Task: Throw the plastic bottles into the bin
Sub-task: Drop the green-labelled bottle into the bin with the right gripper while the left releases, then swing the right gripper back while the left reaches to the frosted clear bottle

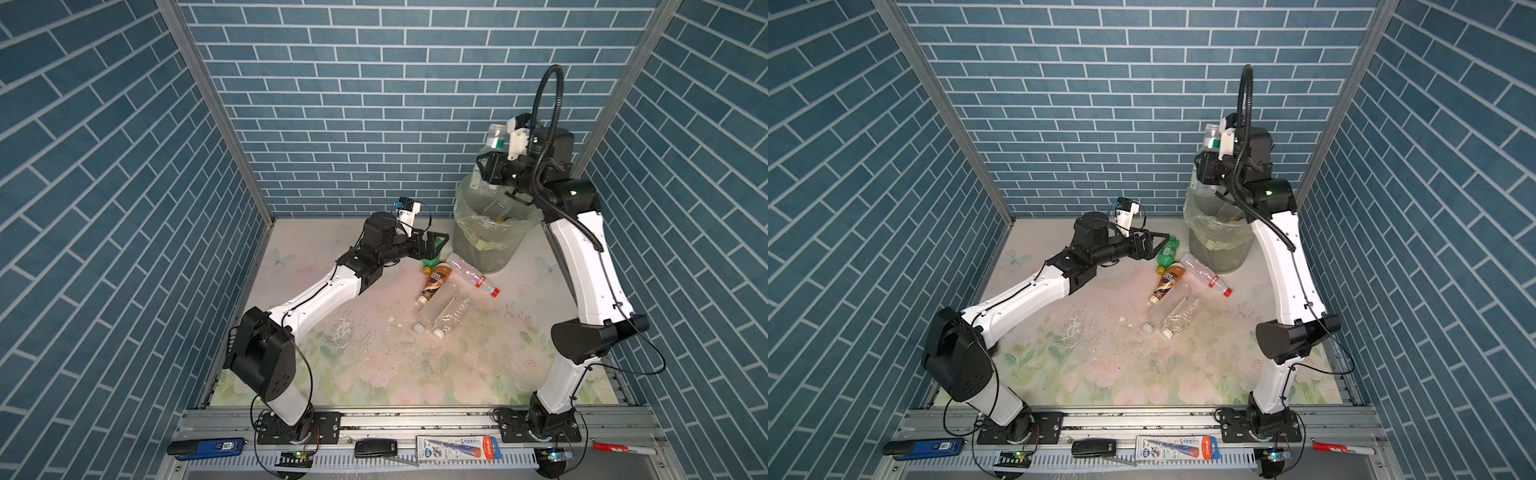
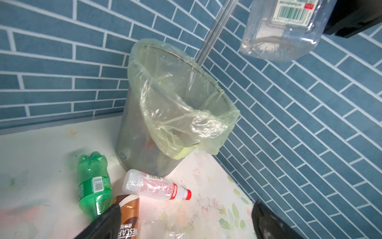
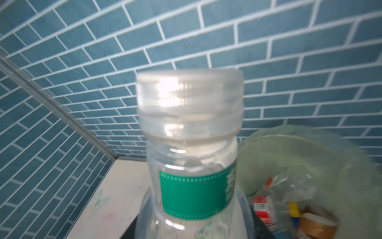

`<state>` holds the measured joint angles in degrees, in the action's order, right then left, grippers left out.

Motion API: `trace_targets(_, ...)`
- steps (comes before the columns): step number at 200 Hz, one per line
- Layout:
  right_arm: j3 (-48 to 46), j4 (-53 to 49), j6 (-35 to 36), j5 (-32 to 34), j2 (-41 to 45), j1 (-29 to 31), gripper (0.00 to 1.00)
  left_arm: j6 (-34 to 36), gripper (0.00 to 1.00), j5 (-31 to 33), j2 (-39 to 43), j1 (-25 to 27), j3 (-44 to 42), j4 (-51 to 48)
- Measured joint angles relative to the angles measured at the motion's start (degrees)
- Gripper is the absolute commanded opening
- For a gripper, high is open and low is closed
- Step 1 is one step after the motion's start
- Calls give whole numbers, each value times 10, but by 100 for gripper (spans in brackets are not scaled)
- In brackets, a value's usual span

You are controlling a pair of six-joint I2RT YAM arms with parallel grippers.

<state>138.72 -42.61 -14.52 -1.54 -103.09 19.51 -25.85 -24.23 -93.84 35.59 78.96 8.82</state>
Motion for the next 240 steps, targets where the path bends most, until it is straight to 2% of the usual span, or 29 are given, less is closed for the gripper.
trace_targets(25,8,5,57,75,61,-5,27,11,99,0,-11,10,37,-2)
trace_targets(56,7,54,116,147,140,-9,25,15,99,0,-22,13,43,-9)
trace_targets(88,17,86,141,178,148,-17,27,15,99,0,-27,13,43,-18)
trace_targets(95,22,86,144,181,135,-19,35,15,99,0,-27,13,43,-17)
trace_targets(99,24,83,144,183,126,-20,44,15,99,0,-27,13,43,-17)
trace_targets(103,28,79,144,183,112,-22,59,15,99,0,-27,13,43,-17)
trace_targets(110,40,68,141,185,87,-24,94,16,99,0,-27,13,43,-18)
trace_targets(113,47,60,140,189,71,-24,98,17,99,0,-27,13,43,-19)
trace_targets(135,108,-19,127,208,-54,-25,99,22,99,0,-27,13,43,-24)
trace_targets(155,92,-73,124,224,-126,-20,99,28,99,4,-27,13,42,-33)
trace_targets(180,25,-80,124,235,-114,-6,99,33,99,7,-27,13,37,-40)
trace_targets(240,42,-73,124,241,-41,6,99,32,99,10,-27,14,21,-42)
